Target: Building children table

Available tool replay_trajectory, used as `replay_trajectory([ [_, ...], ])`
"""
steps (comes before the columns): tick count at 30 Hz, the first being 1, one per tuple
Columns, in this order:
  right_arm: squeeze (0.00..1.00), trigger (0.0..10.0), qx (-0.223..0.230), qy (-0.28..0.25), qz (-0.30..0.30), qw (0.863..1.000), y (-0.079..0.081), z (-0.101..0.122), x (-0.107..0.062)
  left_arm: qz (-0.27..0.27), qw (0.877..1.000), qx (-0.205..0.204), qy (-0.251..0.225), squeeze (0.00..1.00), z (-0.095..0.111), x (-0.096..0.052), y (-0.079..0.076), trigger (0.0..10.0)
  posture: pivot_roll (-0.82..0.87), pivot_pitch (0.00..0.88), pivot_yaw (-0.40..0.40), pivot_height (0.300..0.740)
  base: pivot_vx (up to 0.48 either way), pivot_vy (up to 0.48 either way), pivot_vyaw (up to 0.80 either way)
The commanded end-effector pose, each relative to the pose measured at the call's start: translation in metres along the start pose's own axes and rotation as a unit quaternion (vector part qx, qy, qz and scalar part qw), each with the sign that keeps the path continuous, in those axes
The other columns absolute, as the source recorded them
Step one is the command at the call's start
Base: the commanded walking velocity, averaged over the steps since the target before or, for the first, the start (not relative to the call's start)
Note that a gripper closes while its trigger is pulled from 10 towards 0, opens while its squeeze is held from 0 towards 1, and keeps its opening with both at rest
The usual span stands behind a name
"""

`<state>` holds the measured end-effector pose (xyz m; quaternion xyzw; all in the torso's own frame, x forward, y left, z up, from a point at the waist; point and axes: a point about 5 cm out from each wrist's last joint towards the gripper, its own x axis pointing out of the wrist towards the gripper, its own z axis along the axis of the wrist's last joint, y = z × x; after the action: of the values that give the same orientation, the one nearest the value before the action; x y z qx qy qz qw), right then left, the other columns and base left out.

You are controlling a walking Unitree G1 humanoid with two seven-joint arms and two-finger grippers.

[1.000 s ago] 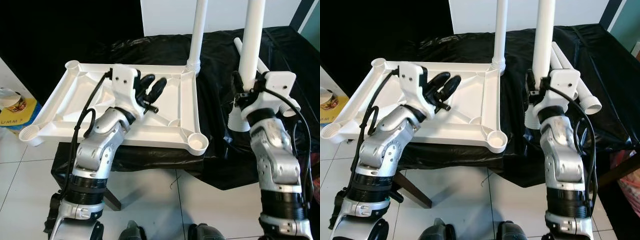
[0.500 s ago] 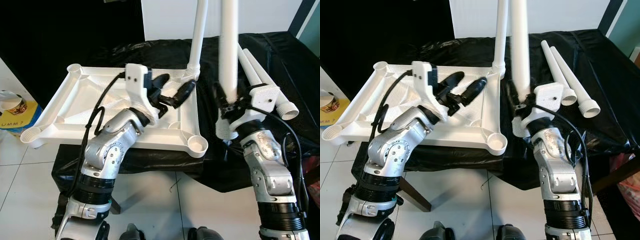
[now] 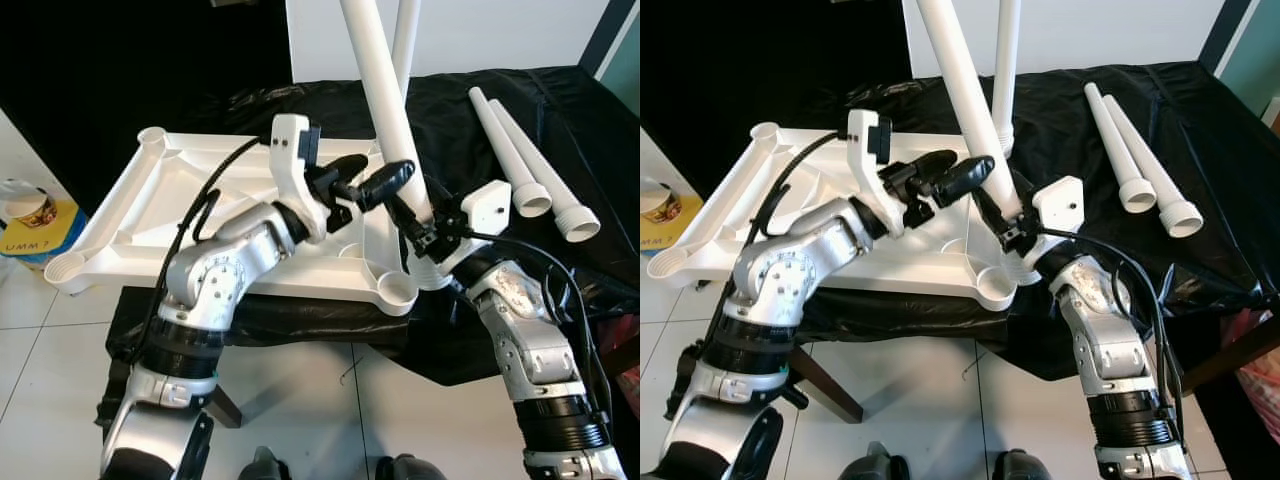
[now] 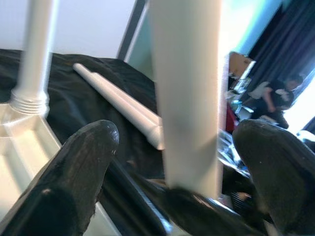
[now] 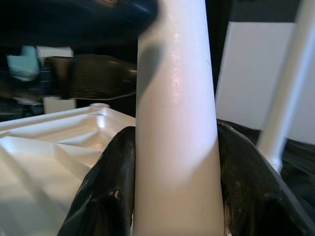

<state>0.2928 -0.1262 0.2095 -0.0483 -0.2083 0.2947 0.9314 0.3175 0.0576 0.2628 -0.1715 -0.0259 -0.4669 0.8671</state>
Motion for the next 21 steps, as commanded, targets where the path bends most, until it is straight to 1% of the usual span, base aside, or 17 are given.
replay_trajectory([
  [1, 0.0, 10.0, -0.001, -0.011, 0.023, 1.0, 0.005, 0.002, 0.004, -0.237, 0.971, 0.016, 0.005, 0.0, 0.001, -0.004, -0.02, 10.0, -0.05, 0.041, 0.016, 0.74, 0.0, 0.0, 0.0],
  [4, 0.0, 10.0, 0.004, -0.008, 0.04, 0.999, 0.009, 0.0, 0.004, -0.232, 0.973, 0.006, -0.003, 0.0, 0.005, -0.003, -0.018, 10.0, -0.05, 0.041, 0.015, 0.74, 0.0, 0.0, 0.0],
  [7, 0.0, 10.0, 0.007, -0.004, 0.049, 0.999, 0.012, -0.002, 0.003, -0.226, 0.974, 0.007, -0.009, 0.0, 0.009, -0.001, -0.016, 10.0, -0.05, 0.041, 0.013, 0.74, 0.0, 0.0, 0.0],
  [8, 0.0, 10.0, 0.009, 0.001, 0.059, 0.998, 0.015, -0.005, 0.001, -0.22, 0.975, 0.003, -0.017, 0.0, 0.015, 0.0, -0.014, 10.0, -0.05, 0.041, 0.015, 0.74, 0.0, 0.0, 0.0],
  [9, 0.0, 10.0, 0.009, 0.001, 0.059, 0.998, 0.015, -0.005, 0.001, -0.22, 0.975, 0.003, -0.017, 0.0, 0.015, 0.0, -0.014, 10.0, -0.05, 0.041, 0.015, 0.74, 0.0, 0.0, 0.0],
  [10, 0.0, 10.0, 0.011, 0.008, 0.066, 0.998, 0.017, -0.007, 0.0, -0.216, 0.976, -0.002, -0.025, 0.0, 0.022, 0.001, -0.011, 10.0, -0.05, 0.043, 0.015, 0.74, 0.0, 0.0, 0.0],
  [12, 0.0, 10.0, 0.011, 0.008, 0.066, 0.998, 0.017, -0.007, 0.0, -0.216, 0.976, -0.002, -0.025, 0.0, 0.022, 0.001, -0.011, 10.0, -0.05, 0.043, 0.015, 0.74, 0.0, 0.0, 0.0],
  [13, 0.0, 10.0, 0.012, 0.014, 0.072, 0.997, 0.019, -0.01, -0.002, -0.211, 0.977, -0.007, -0.036, 0.0, 0.032, 0.003, -0.009, 10.0, -0.06, 0.045, 0.016, 0.74, 0.0, 0.0, 0.0],
  [14, 0.0, 10.0, 0.012, 0.014, 0.072, 0.997, 0.019, -0.01, -0.002, -0.211, 0.977, -0.007, -0.036, 0.0, 0.032, 0.003, -0.009, 10.0, -0.06, 0.045, 0.016, 0.74, 0.0, 0.0, 0.0],
  [15, 0.0, 10.0, 0.011, 0.018, 0.075, 0.997, 0.02, -0.012, -0.003, -0.199, 0.979, -0.007, -0.042, 0.0, 0.038, 0.003, -0.005, 10.0, -0.06, 0.046, 0.019, 0.74, 0.0, 0.0, 0.0],
  [16, 0.0, 10.0, 0.009, 0.021, 0.074, 0.997, 0.019, -0.013, -0.003, -0.192, 0.98, -0.002, -0.044, 0.0, 0.04, 0.004, -0.003, 4.9, -0.06, 0.047, 0.021, 0.74, 0.0, 0.0, 0.0],
  [18, 0.0, 10.0, 0.007, 0.022, 0.073, 0.997, 0.019, -0.014, -0.003, -0.187, 0.981, 0.003, -0.043, 0.0, 0.04, 0.005, -0.002, 4.9, -0.06, 0.047, 0.021, 0.74, 0.0, 0.0, 0.0],
  [19, 0.0, 10.0, 0.006, 0.022, 0.071, 0.997, 0.019, -0.014, -0.004, -0.191, 0.981, 0.008, -0.04, 0.0, 0.037, 0.005, -0.004, 0.0, -0.06, 0.049, 0.025, 0.74, 0.0, 0.0, 0.0],
  [20, 0.0, 10.0, 0.006, 0.022, 0.068, 0.997, 0.018, -0.014, -0.004, -0.199, 0.979, 0.011, -0.039, 0.0, 0.034, 0.005, -0.008, 0.0, -0.06, 0.049, 0.026, 0.74, 0.0, 0.0, 0.0],
  [21, 0.0, 10.0, 0.006, 0.022, 0.068, 0.997, 0.018, -0.014, -0.004, -0.199, 0.979, 0.011, -0.039, 0.0, 0.034, 0.005, -0.008, 0.0, -0.06, 0.049, 0.026, 0.74, 0.0, 0.0, 0.0],
])
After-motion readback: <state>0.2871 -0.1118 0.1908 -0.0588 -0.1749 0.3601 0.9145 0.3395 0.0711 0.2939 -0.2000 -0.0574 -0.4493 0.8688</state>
